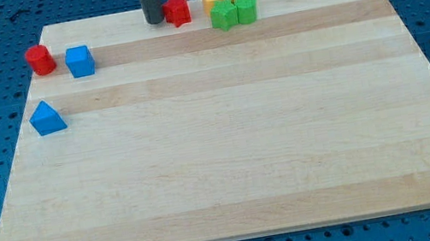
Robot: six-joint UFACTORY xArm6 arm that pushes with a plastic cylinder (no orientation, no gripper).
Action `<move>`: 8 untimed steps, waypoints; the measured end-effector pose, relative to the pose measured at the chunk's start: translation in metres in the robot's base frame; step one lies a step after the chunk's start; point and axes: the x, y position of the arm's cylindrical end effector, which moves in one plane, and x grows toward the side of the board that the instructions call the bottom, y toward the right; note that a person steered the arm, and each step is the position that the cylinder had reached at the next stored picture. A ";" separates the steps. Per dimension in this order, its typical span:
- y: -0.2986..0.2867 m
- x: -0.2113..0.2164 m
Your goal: Slide the red circle a bit down
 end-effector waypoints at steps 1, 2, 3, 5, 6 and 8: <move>0.013 -0.004; 0.019 -0.007; 0.014 -0.007; -0.111 -0.006; -0.181 -0.005; -0.219 0.014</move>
